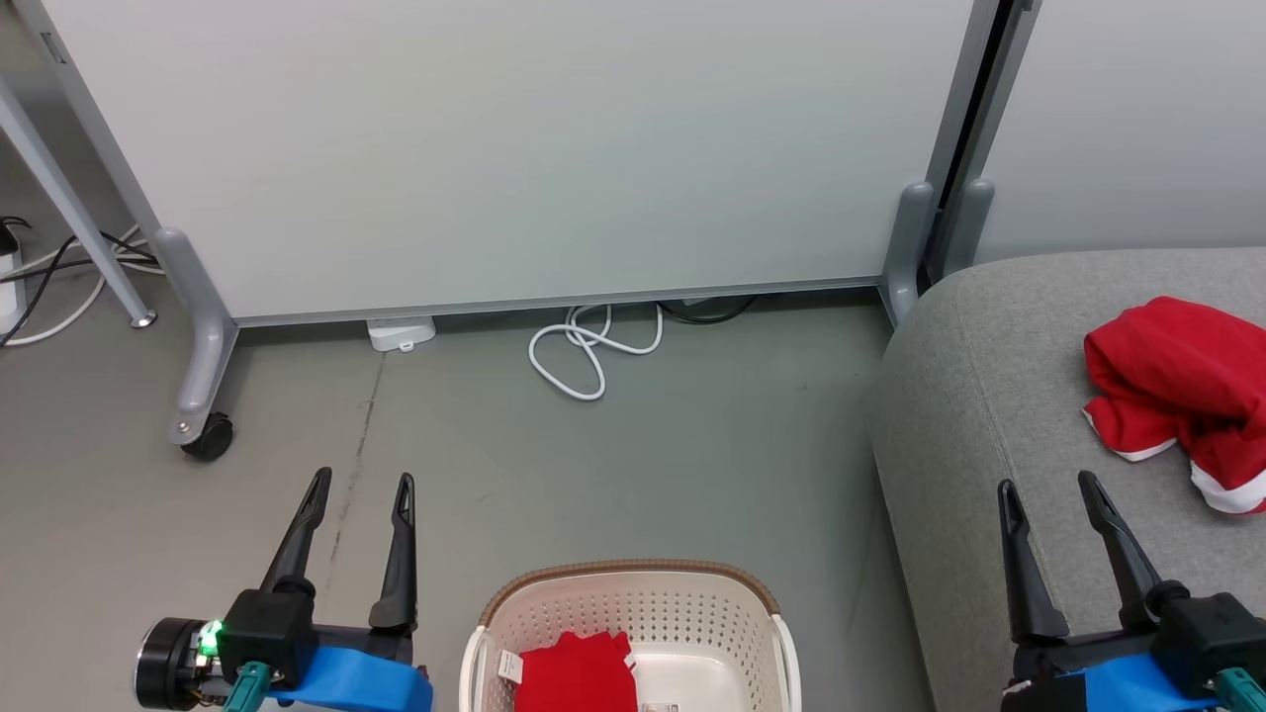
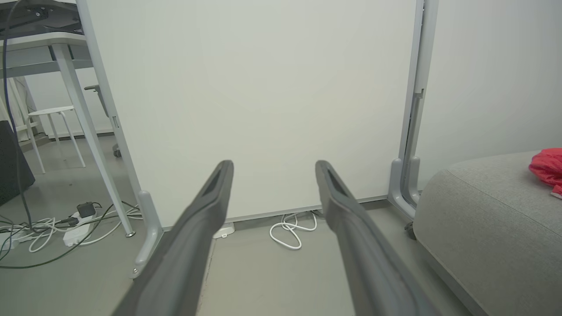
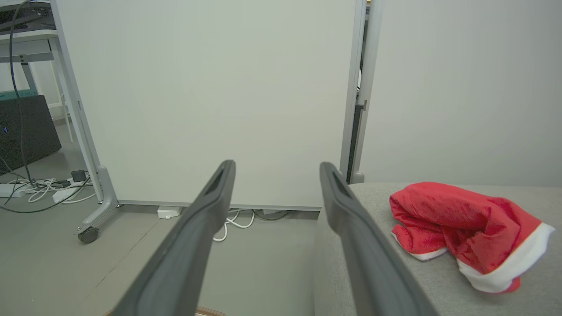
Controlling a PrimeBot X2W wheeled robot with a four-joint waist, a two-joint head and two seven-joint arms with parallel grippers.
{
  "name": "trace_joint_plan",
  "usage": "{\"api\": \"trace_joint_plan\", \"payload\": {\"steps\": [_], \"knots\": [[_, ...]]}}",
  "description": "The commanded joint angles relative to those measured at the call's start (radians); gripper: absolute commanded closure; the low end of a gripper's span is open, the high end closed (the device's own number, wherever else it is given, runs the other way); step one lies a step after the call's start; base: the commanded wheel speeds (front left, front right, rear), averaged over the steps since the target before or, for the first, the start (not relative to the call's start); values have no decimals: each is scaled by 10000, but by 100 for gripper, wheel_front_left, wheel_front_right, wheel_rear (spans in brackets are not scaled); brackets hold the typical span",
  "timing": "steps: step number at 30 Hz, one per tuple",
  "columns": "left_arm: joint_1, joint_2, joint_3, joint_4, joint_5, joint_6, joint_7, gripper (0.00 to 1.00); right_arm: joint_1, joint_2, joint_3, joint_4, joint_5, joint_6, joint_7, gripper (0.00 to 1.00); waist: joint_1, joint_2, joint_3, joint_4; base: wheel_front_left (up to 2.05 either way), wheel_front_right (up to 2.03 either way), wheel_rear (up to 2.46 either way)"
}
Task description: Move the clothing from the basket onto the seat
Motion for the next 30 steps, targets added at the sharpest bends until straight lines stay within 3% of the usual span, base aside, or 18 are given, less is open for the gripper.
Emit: {"api": "trace_joint_plan", "payload": {"steps": [1,12,17,30], "knots": [[73,-13,86,-8,83,-59,-27,0,91,10,-23,9,56,1,-6,0,0,-1,0,-15,0,0,0],[22,-137,213,90,239,-231,-29,0,7,11,66,108,95,1,-6,0,0,-1,6,-114,0,0,0],[-370,-143,-52,444,358,-529,-27,0,-120,10,122,69,41,1,-5,0,0,-1,102,-154,0,0,0],[-2368,194,-1742,2323,839,-1068,-29,0,-1126,8,476,-207,-277,1,-5,0,0,-1,1319,-551,0,0,0]]}}
